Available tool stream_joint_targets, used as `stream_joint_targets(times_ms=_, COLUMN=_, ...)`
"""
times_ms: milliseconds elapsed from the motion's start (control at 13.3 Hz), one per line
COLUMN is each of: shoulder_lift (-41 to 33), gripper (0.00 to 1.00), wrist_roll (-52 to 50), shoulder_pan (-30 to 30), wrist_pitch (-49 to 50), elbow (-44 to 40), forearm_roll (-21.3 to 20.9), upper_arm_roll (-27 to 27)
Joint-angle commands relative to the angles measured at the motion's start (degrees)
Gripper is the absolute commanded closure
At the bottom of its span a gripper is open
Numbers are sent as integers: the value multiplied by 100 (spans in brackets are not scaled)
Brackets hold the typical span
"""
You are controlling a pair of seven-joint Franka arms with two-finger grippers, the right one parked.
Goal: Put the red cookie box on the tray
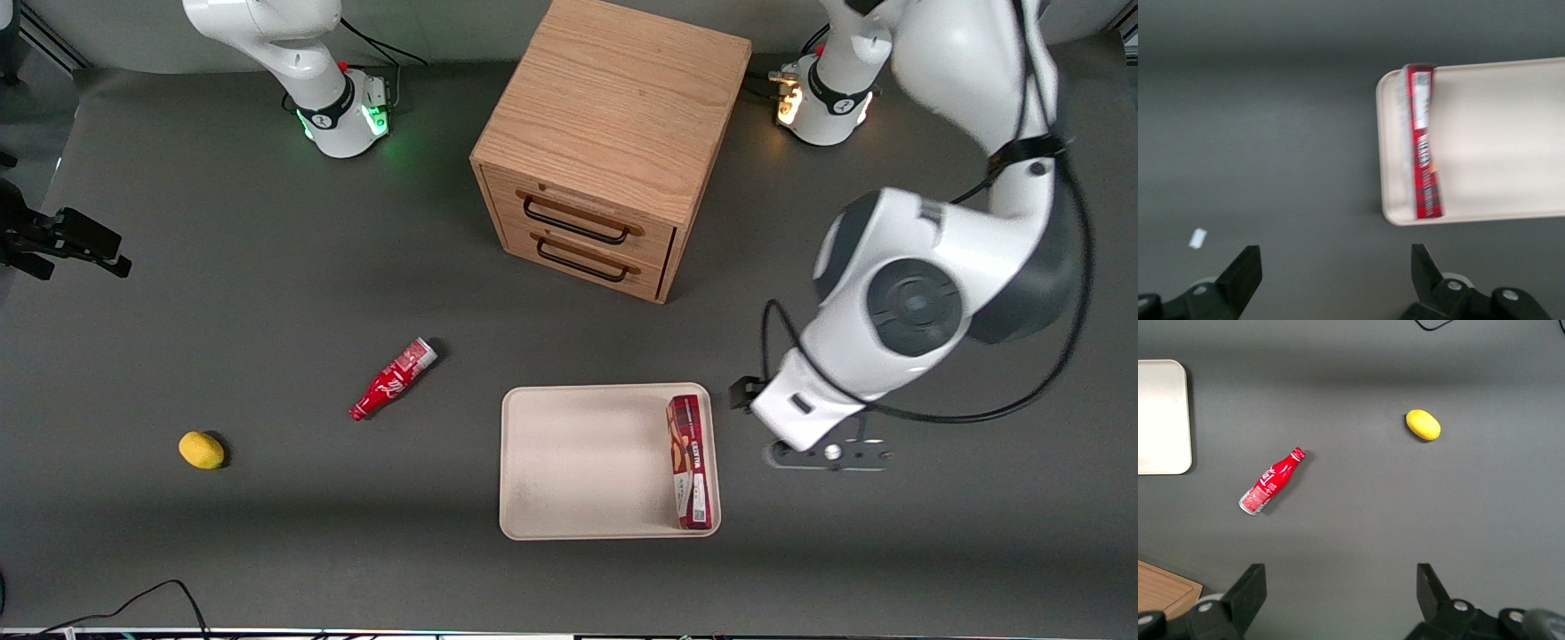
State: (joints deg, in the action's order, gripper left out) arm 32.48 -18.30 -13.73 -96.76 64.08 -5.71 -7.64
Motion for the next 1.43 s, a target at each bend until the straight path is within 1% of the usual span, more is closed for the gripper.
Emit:
stream_joint_targets(times_ms=0, shoulder_lift=-1452, gripper=0, wrist_roll=387, shoulder_pan=195, wrist_pitch=-572, elbow=2114, forearm_roll=114, upper_arm_roll=226)
stream_joint_targets(times_ms=150, shoulder_lift=-2085, gripper=0, wrist_roll=790, shoulder_pan=195, wrist_pitch=-633, elbow=2843, forearm_roll=123, upper_arm_roll=569)
stream_joint_targets(times_ms=301, shoulder_lift=-2656, gripper=0, wrist_roll=1378, shoulder_pan=195, wrist_pitch=-756, elbow=3529, forearm_roll=202, upper_arm_roll=1034)
stream_joint_targets(times_ms=376, shoulder_lift=-2911, gripper=0, wrist_roll=1599, shoulder_pan=195, wrist_pitch=-757, elbow=3794, forearm_roll=281, upper_arm_roll=1289)
stream_joint_targets(times_ms=526, shoulder_lift=-3264, gripper=0, wrist_roll=1986, shoulder_pan=195, wrist_pitch=-687, elbow=4094, forearm_roll=299, upper_arm_roll=1807)
stream_joint_targets(times_ms=677, shoulder_lift=-3432, gripper=0, wrist_roll=2075, shoulder_pan=195, wrist_pitch=-494, elbow=4095, forearm_roll=317, upper_arm_roll=2099)
stream_joint_targets(times_ms=827, shoulder_lift=-3415, gripper=0, wrist_roll=2443, shoulder_pan=178, wrist_pitch=-74, elbow=3685, forearm_roll=273, upper_arm_roll=2266)
stream_joint_targets(times_ms=977, shoulder_lift=-3327, gripper=0, wrist_roll=2419, shoulder_pan=125, wrist_pitch=524, elbow=3131, forearm_roll=229, upper_arm_roll=2258)
stream_joint_targets(times_ms=1053, shoulder_lift=-3327, gripper=0, wrist_roll=2349, shoulder_pan=108, wrist_pitch=657, elbow=2998, forearm_roll=229, upper_arm_roll=2232)
stream_joint_targets(times_ms=1353, shoulder_lift=-3327, gripper=0, wrist_roll=1998, shoulder_pan=-51, wrist_pitch=720, elbow=2935, forearm_roll=246, upper_arm_roll=2205)
